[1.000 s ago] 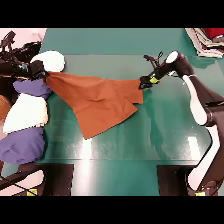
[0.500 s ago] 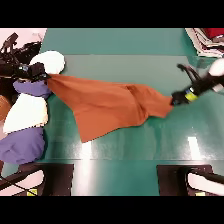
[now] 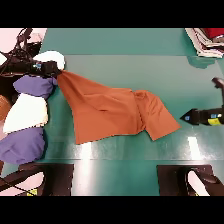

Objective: Fold the shirts.

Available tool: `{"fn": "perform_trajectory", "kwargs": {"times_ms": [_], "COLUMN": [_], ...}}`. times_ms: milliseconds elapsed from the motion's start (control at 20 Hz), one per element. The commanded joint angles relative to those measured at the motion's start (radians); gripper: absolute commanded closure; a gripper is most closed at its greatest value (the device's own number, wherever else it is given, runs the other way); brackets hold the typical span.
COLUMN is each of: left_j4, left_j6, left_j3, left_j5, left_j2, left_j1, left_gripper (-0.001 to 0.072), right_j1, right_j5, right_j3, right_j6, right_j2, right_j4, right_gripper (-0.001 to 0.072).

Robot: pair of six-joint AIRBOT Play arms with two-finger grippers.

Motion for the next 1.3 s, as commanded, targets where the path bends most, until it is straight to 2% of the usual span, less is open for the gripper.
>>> {"fn": "perform_trajectory", "kwargs": {"times_ms": [0,150,300,450,500,700,1000,1050,1100,1150,1250], "left_j4": [0.002,0.003,0.005,0.007,0.007,0.008,0.007,0.007,0.007,0.006,0.007], "left_j6": [0.006,0.006,0.006,0.006,0.006,0.007,0.006,0.006,0.006,0.006,0.006], "left_j3": [0.001,0.000,0.000,0.000,0.000,0.000,0.000,0.000,0.000,0.000,0.005], "left_j5": [0.005,-0.016,-0.034,-0.035,-0.037,-0.031,-0.018,-0.019,-0.020,-0.025,-0.034], "left_j2": [0.000,0.000,0.000,0.001,0.001,0.000,0.000,0.000,0.001,0.001,0.004], "left_j1": [-0.011,-0.011,-0.011,-0.011,-0.011,-0.011,-0.011,-0.011,-0.011,-0.011,-0.011], "left_gripper": [0.0681,0.0681,0.0681,0.0681,0.0681,0.0681,0.0681,0.0681,0.0681,0.0681,0.0682], "right_j1": [0.016,0.177,0.314,0.404,0.426,0.467,0.503,0.509,0.509,0.509,0.497], "right_j5": [-0.046,-0.165,-0.187,-0.147,-0.137,-0.054,-0.049,-0.049,-0.048,-0.047,-0.048], "right_j3": [0.129,0.280,0.513,0.781,0.844,0.974,0.985,0.985,0.985,0.985,0.985], "right_j6": [-0.055,-0.143,-0.178,-0.178,-0.178,-0.188,-0.207,-0.207,-0.210,-0.220,-0.216], "right_j2": [-0.134,-0.402,-0.724,-0.985,-1.040,-1.166,-1.202,-1.202,-1.201,-1.199,-1.170], "right_j4": [0.131,0.134,0.121,0.028,0.003,-0.040,-0.021,-0.023,-0.022,-0.022,-0.023], "right_gripper": [0.0161,0.0161,0.0163,0.0261,0.0261,0.0260,0.0263,0.0292,0.0518,0.0698,0.0700]}}
